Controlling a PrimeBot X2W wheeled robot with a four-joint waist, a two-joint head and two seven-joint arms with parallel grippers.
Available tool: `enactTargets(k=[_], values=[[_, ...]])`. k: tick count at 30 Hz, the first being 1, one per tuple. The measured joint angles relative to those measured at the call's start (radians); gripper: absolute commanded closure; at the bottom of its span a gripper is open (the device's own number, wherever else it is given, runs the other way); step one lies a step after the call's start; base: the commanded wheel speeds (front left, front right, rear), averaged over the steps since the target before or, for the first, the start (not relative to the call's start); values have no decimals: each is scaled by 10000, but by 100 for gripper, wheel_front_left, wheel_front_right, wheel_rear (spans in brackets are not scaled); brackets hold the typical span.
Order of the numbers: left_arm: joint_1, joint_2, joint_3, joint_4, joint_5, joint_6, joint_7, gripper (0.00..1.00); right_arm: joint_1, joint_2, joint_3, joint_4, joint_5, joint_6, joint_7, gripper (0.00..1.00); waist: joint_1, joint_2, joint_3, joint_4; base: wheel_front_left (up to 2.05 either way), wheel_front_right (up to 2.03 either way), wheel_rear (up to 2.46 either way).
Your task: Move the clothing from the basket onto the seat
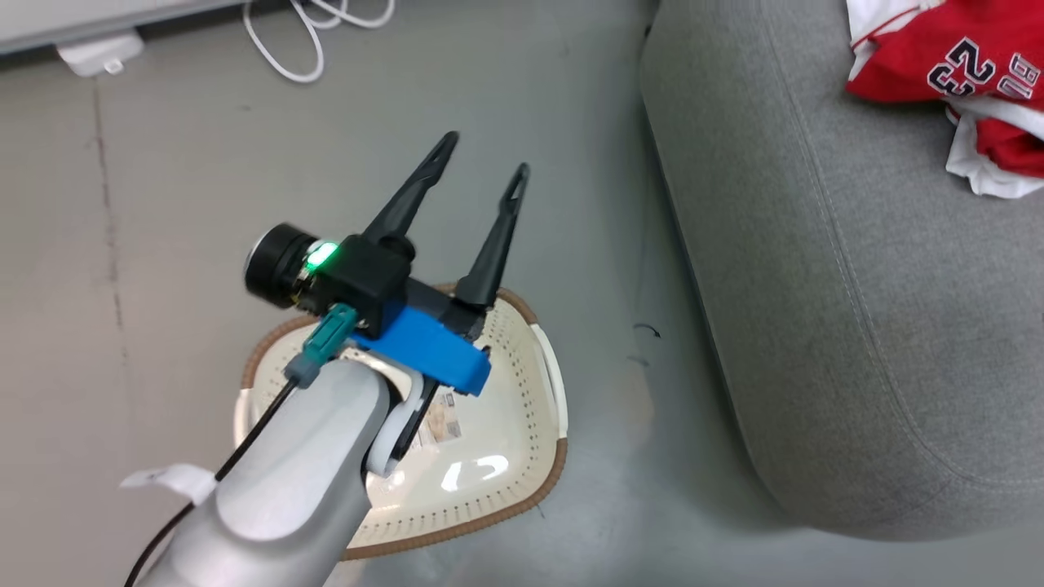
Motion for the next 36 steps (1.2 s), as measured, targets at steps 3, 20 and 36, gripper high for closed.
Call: enactTargets(k=[3, 20, 36], values=[[643, -12, 654, -257, 130, 98, 0, 0, 454, 192, 251, -407, 121, 0, 2, 0, 0, 0, -394, 203, 0, 0, 0], [3558, -708, 4169, -1390, 1630, -481, 0, 0, 2532, 1321, 1893, -1973, 470, 2, 2, 0, -1, 0, -2167, 1611, 0, 0, 0], [5308, -1599, 6345, -1308, 2466, -1200, 0, 0, 3900, 1789, 2953, -2046, 606, 0, 0, 0, 0, 0, -3271, 2273, 0, 0, 0]])
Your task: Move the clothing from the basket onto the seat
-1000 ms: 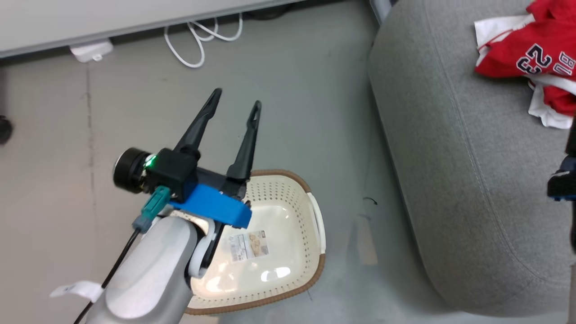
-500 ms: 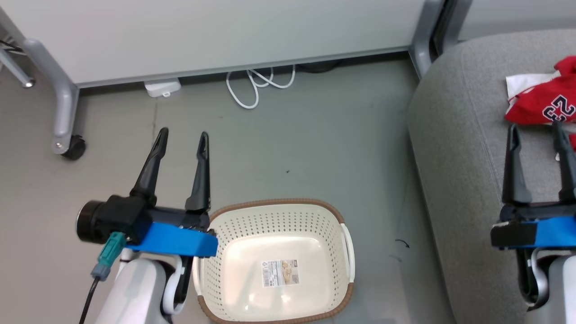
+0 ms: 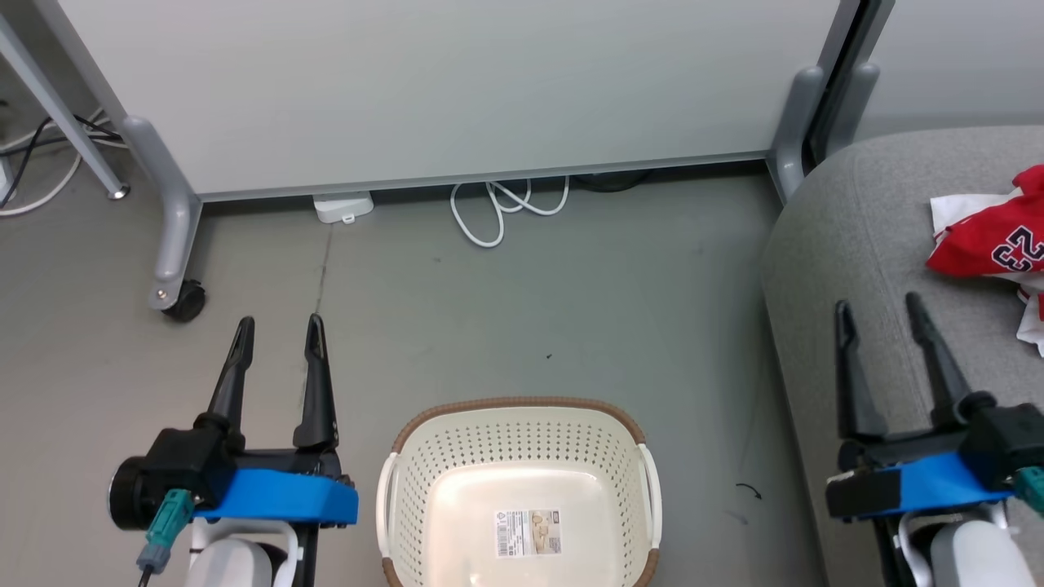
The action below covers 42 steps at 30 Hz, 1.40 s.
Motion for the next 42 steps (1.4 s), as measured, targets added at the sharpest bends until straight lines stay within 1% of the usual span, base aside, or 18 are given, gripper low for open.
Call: enactTargets(k=[7, 13, 24, 32, 33, 39, 42], values=[[443, -134, 316, 82, 176, -115, 0, 0, 504, 6, 502, 169, 337, 0, 0, 0, 0, 0, -398, 23, 0, 0, 0], [697, -176, 391, 173, 244, -203, 0, 0, 805, 6, 654, 286, 510, 0, 0, 0, 0, 0, -732, -20, 0, 0, 0], [818, -186, 387, 219, 228, -253, 0, 0, 915, 6, 512, 368, 583, 0, 2, 0, 1, 0, -910, -114, 0, 0, 0], [817, -188, 387, 280, 259, -196, 0, 0, 916, 6, 454, 391, 612, 0, 0, 0, 2, 0, -870, -148, 0, 0, 0], [817, -188, 387, 280, 280, -192, 0, 100, 915, 6, 454, 391, 614, 0, 0, 100, 2, 0, -869, -151, 0, 0, 0], [1213, -205, 370, 807, 217, -194, 73, 100, 1070, 42, 462, 936, 654, 0, 77, 100, 2, 0, -871, -156, 0, 0, 0], [1239, -209, 412, 872, -318, -196, 251, 100, 1073, 54, 433, 1030, 1198, 0, 251, 100, 2, 0, -879, -167, 0, 0, 0]])
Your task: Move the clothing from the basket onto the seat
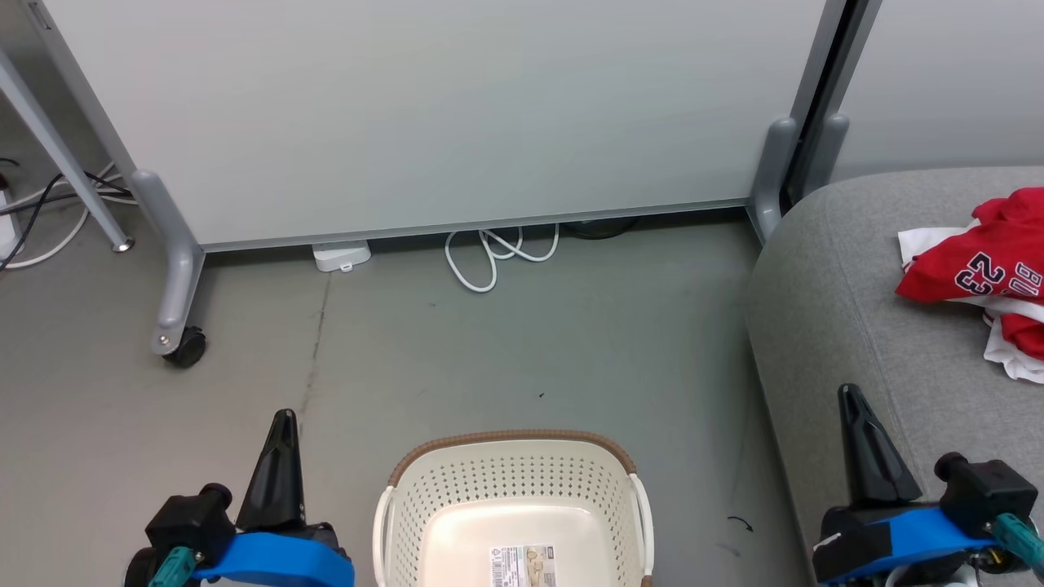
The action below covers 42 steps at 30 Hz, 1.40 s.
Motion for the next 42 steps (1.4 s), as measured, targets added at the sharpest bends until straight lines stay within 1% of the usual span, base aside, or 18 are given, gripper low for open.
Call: enactTargets(k=[18, 19, 42], values=[[-91, -6, 324, -44, -3216, -58, 805, 100, -30, 0, -109, 58, 3379, 0, 790, 100, 0, 0, -38, -65, 0, 0, 0], [-103, -6, 360, -48, -3542, -61, 888, 100, -42, 0, -119, 65, 3733, 0, 880, 100, 0, 0, -42, -72, 0, 0, 0], [-334, -6, 732, -102, -6853, -128, 1737, 100, -184, -2, -251, 169, 7198, -2, 1747, 100, 0, 0, -93, -157, 0, 0, 0]])
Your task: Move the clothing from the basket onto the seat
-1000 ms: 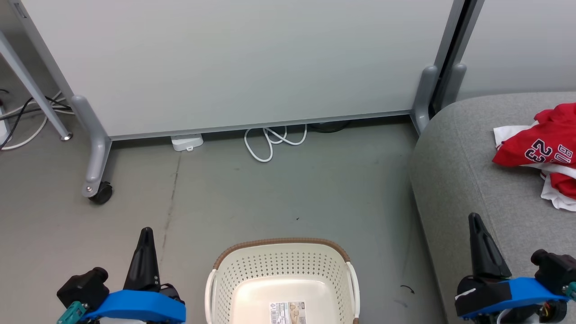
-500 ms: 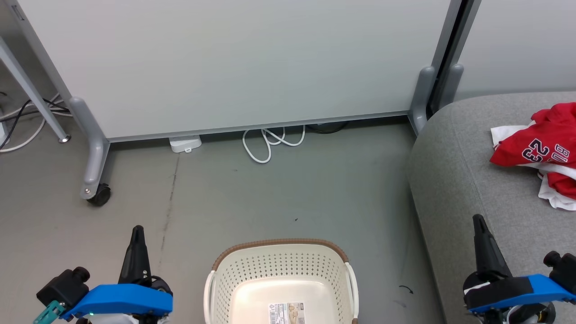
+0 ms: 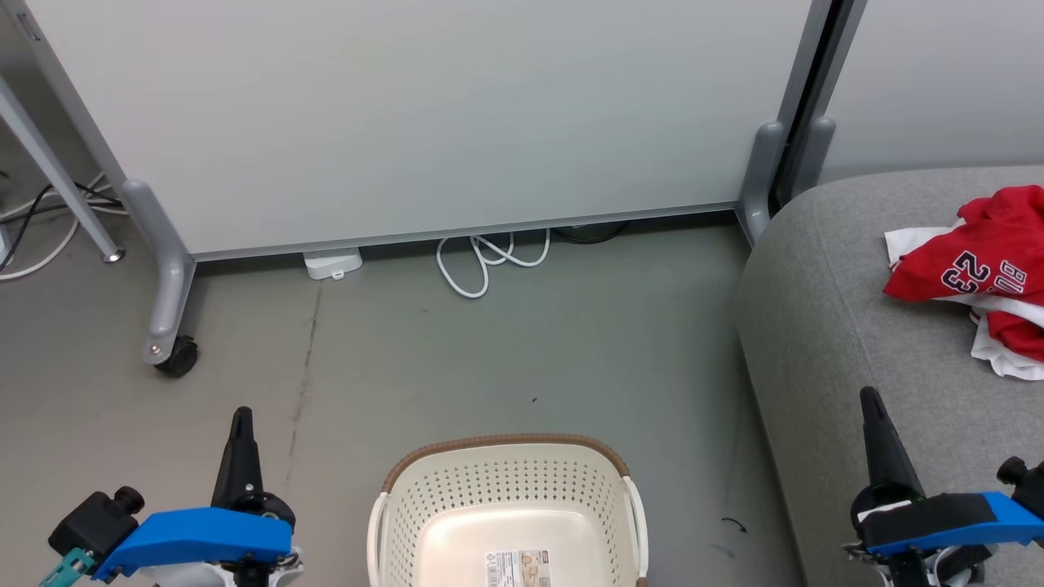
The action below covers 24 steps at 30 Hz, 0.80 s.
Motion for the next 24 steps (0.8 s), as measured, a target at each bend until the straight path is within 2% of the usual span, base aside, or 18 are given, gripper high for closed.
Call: enactTargets(k=[24], values=[[-202, 2, 288, -35, -2619, -56, 669, 100, -202, -2, -109, 88, 2778, 0, 663, 100, 0, 0, -51, -85, 0, 0, 0]])
